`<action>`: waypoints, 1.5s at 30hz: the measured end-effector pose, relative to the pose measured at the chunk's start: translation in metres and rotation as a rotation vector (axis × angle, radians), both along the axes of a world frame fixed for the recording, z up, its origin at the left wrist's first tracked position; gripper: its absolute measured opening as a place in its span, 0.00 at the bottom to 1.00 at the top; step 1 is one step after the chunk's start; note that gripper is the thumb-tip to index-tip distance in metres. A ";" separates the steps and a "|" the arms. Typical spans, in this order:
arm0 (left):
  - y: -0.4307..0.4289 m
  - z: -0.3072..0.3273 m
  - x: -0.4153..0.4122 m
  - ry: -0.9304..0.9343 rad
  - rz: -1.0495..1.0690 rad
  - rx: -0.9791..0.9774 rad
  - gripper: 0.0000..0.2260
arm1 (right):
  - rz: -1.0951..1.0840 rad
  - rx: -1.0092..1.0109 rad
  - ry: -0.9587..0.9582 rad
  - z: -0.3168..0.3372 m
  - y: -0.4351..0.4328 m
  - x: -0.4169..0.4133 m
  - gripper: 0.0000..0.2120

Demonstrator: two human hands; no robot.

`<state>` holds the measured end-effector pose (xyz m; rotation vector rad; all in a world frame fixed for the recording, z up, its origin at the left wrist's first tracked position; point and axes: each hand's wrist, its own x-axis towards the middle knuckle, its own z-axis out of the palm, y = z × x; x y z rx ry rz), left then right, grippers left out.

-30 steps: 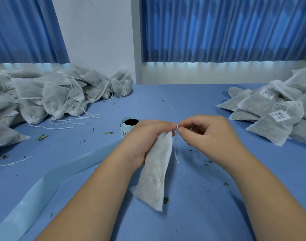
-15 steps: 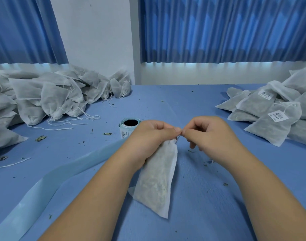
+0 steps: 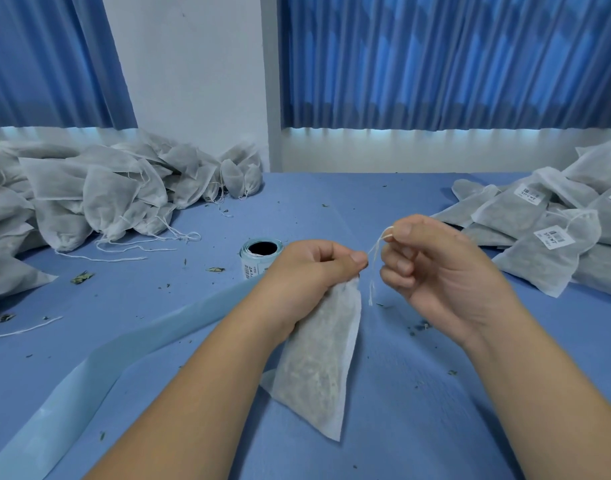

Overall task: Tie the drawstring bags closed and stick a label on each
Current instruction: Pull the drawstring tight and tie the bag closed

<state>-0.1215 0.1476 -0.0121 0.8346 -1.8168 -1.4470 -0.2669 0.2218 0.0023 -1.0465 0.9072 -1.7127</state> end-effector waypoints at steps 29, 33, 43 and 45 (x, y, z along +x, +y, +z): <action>-0.010 -0.013 -0.009 -0.066 0.317 -0.366 0.09 | 0.306 0.134 0.046 -0.001 0.005 -0.005 0.07; -0.011 -0.014 -0.009 -0.059 0.367 -0.378 0.08 | 0.234 0.289 0.086 0.000 0.001 -0.005 0.11; -0.009 -0.019 -0.012 -0.099 0.179 -0.345 0.09 | 0.032 0.128 -0.042 -0.003 -0.003 -0.011 0.12; -0.006 -0.020 -0.013 -0.131 0.085 -0.331 0.09 | -0.109 0.109 -0.068 -0.003 -0.004 -0.016 0.13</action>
